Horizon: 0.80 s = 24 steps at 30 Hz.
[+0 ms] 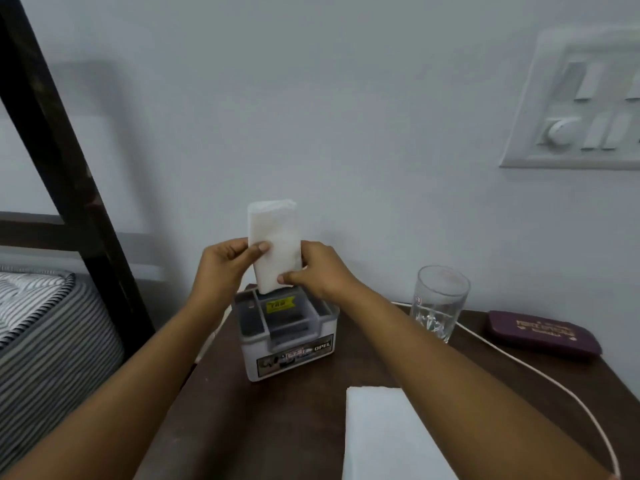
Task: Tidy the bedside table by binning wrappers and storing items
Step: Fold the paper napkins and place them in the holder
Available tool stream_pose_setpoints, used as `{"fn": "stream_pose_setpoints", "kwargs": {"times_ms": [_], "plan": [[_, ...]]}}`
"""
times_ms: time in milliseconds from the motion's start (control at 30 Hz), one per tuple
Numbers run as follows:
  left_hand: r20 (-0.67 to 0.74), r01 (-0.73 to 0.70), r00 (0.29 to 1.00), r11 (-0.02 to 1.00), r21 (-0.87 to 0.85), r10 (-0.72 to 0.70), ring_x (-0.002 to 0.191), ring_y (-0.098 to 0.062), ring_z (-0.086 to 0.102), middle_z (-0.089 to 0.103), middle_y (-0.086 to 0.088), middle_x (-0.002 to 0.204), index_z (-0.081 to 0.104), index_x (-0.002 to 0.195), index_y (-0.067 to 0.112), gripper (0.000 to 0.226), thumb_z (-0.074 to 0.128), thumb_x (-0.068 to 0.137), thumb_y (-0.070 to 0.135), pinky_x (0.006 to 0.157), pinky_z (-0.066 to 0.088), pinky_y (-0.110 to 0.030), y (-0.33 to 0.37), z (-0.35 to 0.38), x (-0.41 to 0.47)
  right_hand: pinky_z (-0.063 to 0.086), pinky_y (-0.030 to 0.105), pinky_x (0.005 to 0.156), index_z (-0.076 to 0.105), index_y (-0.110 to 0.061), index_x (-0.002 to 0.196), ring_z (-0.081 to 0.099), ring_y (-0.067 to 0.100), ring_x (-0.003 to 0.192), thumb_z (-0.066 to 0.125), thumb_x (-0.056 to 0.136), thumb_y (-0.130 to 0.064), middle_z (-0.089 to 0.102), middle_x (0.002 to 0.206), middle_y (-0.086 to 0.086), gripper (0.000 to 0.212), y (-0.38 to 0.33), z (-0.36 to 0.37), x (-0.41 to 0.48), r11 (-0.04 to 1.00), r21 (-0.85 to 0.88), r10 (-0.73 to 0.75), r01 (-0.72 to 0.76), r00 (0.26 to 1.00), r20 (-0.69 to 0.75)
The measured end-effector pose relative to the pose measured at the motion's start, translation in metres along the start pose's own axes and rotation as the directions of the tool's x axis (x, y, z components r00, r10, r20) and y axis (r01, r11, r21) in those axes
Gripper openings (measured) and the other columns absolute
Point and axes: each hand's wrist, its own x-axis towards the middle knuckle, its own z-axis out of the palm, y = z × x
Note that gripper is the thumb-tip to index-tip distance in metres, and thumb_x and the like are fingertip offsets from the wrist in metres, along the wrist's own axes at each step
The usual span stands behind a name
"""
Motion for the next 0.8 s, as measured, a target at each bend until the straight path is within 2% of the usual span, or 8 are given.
{"fn": "stream_pose_setpoints", "kwargs": {"times_ms": [167,333,433,533,633,700,800], "plan": [[0.012,0.017,1.0,1.0,0.019,-0.017,0.077,-0.002,0.07,0.074,0.015,0.074,0.07,0.085,0.015,0.009,0.062,0.086,0.013,0.067,0.053,-0.014,-0.029,-0.007,0.001,0.046,0.048,0.092,0.062,-0.02,0.111,0.061,0.027,0.101,0.076,0.074,-0.026,0.069,0.108,0.004,0.04,0.015,0.009,0.006,0.997,-0.071,-0.033,0.036,0.999,0.042],[0.034,0.014,0.999,0.999,0.047,-0.016,0.08,-0.006,0.07,0.074,0.013,0.077,0.071,0.09,0.012,0.01,0.062,0.086,0.013,0.069,0.055,-0.016,-0.035,-0.01,0.004,0.052,0.046,0.091,0.064,-0.013,0.109,0.065,0.023,0.099,0.077,0.074,-0.017,0.07,0.107,0.007,0.038,0.019,-0.004,0.009,0.994,0.113,-0.024,0.011,0.993,0.117],[0.02,0.008,1.0,0.994,0.105,-0.01,0.082,-0.008,0.071,0.075,0.009,0.08,0.072,0.093,0.012,0.014,0.065,0.083,0.02,0.07,0.056,-0.019,-0.036,-0.011,0.007,0.048,0.05,0.093,0.065,-0.021,0.104,0.065,0.022,0.098,0.077,0.072,-0.02,0.071,0.102,0.003,0.035,0.022,-0.004,0.013,0.999,0.055,-0.008,0.001,0.991,0.131],[0.013,-0.01,1.0,0.986,0.166,0.008,0.086,-0.014,0.07,0.074,0.002,0.089,0.073,0.09,0.019,0.017,0.067,0.078,0.029,0.078,0.054,-0.028,-0.036,-0.014,0.01,0.041,0.052,0.098,0.064,-0.025,0.107,0.062,0.023,0.104,0.076,0.072,-0.025,0.07,0.106,0.002,0.037,0.023,0.005,0.013,1.0,0.004,0.004,-0.005,0.992,0.128],[0.007,-0.003,1.0,0.98,0.2,0.001,0.085,-0.011,0.07,0.074,0.004,0.09,0.073,0.09,0.019,0.014,0.067,0.08,0.026,0.075,0.054,-0.024,-0.036,-0.017,0.008,0.041,0.051,0.097,0.063,-0.024,0.109,0.061,0.023,0.103,0.075,0.075,-0.027,0.07,0.106,0.001,0.036,0.022,0.009,0.013,0.999,-0.031,0.019,-0.016,0.995,0.101],[0.019,0.031,0.999,0.984,0.175,-0.035,0.085,-0.013,0.071,0.074,0.001,0.09,0.073,0.094,0.011,0.02,0.067,0.08,0.024,0.069,0.056,-0.022,-0.037,-0.017,0.003,0.041,0.051,0.097,0.063,-0.025,0.109,0.061,0.022,0.104,0.075,0.073,-0.029,0.069,0.107,0.0,0.038,0.02,0.007,0.012,1.0,-0.009,-0.006,0.007,0.997,0.079],[0.058,0.083,0.994,0.985,0.154,-0.093,0.083,-0.022,0.072,0.075,-0.003,0.087,0.074,0.091,0.013,0.022,0.068,0.075,0.028,0.075,0.058,-0.036,-0.04,-0.016,-0.005,0.04,0.052,0.098,0.063,-0.025,0.11,0.06,0.021,0.109,0.075,0.074,-0.027,0.068,0.112,0.0,0.039,0.018,0.003,0.012,1.0,0.009,-0.026,0.026,0.998,0.056]]}}
